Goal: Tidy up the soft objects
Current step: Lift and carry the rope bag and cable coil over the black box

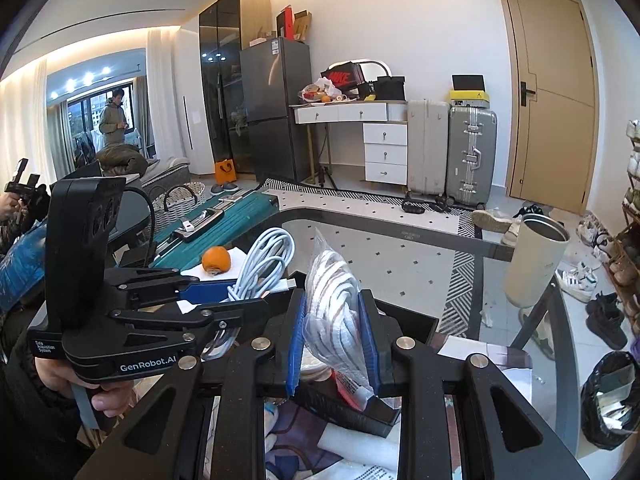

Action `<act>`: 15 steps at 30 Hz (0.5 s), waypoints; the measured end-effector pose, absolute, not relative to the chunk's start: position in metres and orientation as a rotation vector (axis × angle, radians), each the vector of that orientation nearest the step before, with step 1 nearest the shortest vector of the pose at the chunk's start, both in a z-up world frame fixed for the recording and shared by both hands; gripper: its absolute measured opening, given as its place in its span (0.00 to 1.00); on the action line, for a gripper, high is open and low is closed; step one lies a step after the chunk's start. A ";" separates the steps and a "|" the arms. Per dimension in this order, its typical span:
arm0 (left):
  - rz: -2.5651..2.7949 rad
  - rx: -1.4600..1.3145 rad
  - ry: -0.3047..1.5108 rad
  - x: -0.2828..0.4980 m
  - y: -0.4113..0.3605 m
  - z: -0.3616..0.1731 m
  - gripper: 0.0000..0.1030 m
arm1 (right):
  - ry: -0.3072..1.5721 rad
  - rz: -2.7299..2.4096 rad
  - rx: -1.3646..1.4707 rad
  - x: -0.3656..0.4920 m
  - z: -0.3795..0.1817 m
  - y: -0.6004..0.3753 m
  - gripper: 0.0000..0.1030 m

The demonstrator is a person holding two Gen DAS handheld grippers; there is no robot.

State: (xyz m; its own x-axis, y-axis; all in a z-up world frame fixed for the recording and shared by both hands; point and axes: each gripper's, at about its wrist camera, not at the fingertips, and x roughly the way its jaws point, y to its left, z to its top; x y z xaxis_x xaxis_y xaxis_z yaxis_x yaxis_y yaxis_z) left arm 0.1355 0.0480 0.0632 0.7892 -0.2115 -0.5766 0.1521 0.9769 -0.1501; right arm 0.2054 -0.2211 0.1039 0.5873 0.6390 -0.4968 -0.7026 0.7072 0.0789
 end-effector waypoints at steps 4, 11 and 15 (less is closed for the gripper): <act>-0.196 -0.096 0.643 0.144 0.049 0.059 0.27 | 0.544 0.782 -0.121 0.214 0.097 -0.218 0.24; -0.189 -0.108 0.661 0.154 0.053 0.055 0.27 | 0.578 0.770 -0.146 0.225 0.083 -0.206 0.24; -0.187 -0.118 0.662 0.158 0.057 0.054 0.27 | 0.575 0.746 -0.184 0.232 0.080 -0.198 0.24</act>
State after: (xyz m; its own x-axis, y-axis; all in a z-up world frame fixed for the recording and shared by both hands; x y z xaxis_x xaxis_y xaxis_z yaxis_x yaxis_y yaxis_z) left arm 0.1576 0.0567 0.0543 0.7728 -0.2098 -0.5990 0.1350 0.9765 -0.1679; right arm 0.2323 -0.1983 0.0796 0.5895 0.5876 -0.5543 -0.6854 0.7270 0.0417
